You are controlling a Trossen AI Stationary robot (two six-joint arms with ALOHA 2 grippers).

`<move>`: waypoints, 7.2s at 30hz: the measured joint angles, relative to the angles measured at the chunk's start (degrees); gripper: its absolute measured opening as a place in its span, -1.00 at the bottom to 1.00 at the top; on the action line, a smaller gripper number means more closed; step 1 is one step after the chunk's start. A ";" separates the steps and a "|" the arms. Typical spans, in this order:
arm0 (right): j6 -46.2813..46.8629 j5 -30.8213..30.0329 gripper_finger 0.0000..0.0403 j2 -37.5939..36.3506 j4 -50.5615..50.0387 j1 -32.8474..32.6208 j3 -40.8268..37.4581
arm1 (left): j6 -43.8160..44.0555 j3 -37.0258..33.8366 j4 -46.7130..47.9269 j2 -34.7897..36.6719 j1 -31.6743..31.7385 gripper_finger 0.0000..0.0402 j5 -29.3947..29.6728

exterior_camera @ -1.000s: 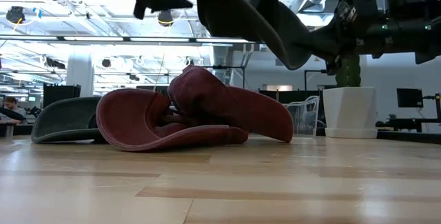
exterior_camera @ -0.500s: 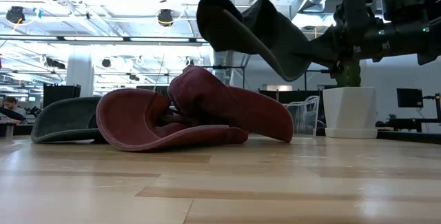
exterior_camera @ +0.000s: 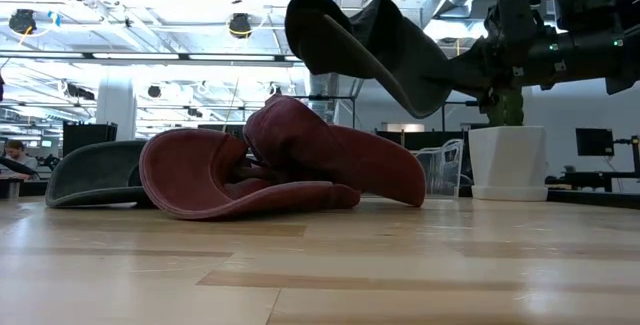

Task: Pick & Place hat
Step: Put the right black cap into the left transparent bin

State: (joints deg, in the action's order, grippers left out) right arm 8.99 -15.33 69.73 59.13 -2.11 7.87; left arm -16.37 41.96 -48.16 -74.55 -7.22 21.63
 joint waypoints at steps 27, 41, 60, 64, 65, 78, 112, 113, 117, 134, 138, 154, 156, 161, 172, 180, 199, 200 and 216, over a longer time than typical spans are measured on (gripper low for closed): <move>-1.87 -1.33 -0.98 0.00 2.25 -3.09 -0.01 | -43.86 23.82 -0.67 -24.26 0.85 -0.21 37.24; -4.11 -1.55 -0.99 -1.20 7.31 -8.12 -0.01 | -50.92 23.84 1.07 -24.24 1.94 -0.21 48.10; -6.49 -10.19 -0.99 -1.51 4.55 -7.89 -0.01 | -36.36 23.78 -0.37 -19.10 3.90 -0.21 38.16; -6.51 -10.19 -0.98 -1.51 4.50 -7.89 -0.02 | -32.87 23.78 -0.35 -19.10 3.28 -0.21 35.57; -6.54 -10.19 -0.99 -1.51 4.50 -7.89 -0.02 | -31.35 23.78 -0.37 -19.10 3.00 -0.21 34.49; -6.21 -10.16 -0.99 -1.51 6.45 -8.02 -0.02 | -29.67 23.82 3.93 -19.61 -1.41 -0.21 35.60; -8.95 -8.74 -0.99 -1.51 -5.24 -11.65 8.76 | -17.27 23.82 -0.28 -20.39 8.97 -0.21 30.41; -8.96 -8.76 -0.99 -1.51 -5.31 -11.72 8.76 | -17.69 23.82 -0.31 -20.39 9.25 -0.21 31.06; -9.01 -8.88 -0.98 -1.51 -5.44 -11.63 8.77 | -18.38 23.82 -0.40 -19.95 9.68 -0.21 29.89; -9.67 -10.35 -0.99 -1.51 -5.59 -11.65 8.77 | -37.34 23.86 -0.84 -9.76 1.19 -0.21 28.28; -9.62 -10.36 -0.97 -1.51 -5.57 -11.65 8.77 | -38.48 23.86 -0.11 -9.35 -2.15 -0.21 28.37; -9.47 -10.40 -0.99 -1.51 -5.58 -11.63 8.75 | -50.33 23.86 11.78 -18.94 -6.84 -0.21 48.03; -9.49 -10.38 -0.98 -1.51 -5.55 -11.63 8.75 | -53.78 23.86 11.68 -18.95 -6.86 -0.21 51.35; -9.49 -10.36 -0.98 -1.51 -5.53 -11.78 8.75 | -56.93 23.86 11.74 -17.87 -6.82 -0.21 55.29; -9.55 -10.23 -0.98 -1.51 -5.14 -11.60 8.75 | -54.78 23.89 5.64 -15.23 -6.49 -0.21 52.07; -9.64 -10.38 -0.98 -1.51 -5.18 -11.26 8.75 | -41.91 23.88 5.07 -11.62 -6.49 -0.21 48.19; -11.68 -10.28 -0.99 -3.78 -7.20 -13.44 8.74 | -27.13 14.35 5.22 -9.11 -10.19 -0.21 68.41; -12.18 -10.33 -0.99 -4.81 -8.34 -14.15 8.73 | -26.05 13.35 5.30 -9.11 -10.60 -0.21 68.36; -10.06 -28.04 -1.00 -25.05 -34.89 -24.30 8.73 | -5.35 5.83 4.36 -7.37 -17.69 -0.21 42.15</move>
State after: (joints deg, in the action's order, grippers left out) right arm -1.07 -43.38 44.69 24.24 -26.41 16.60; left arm -21.72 47.79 -43.80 -81.92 -24.92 63.78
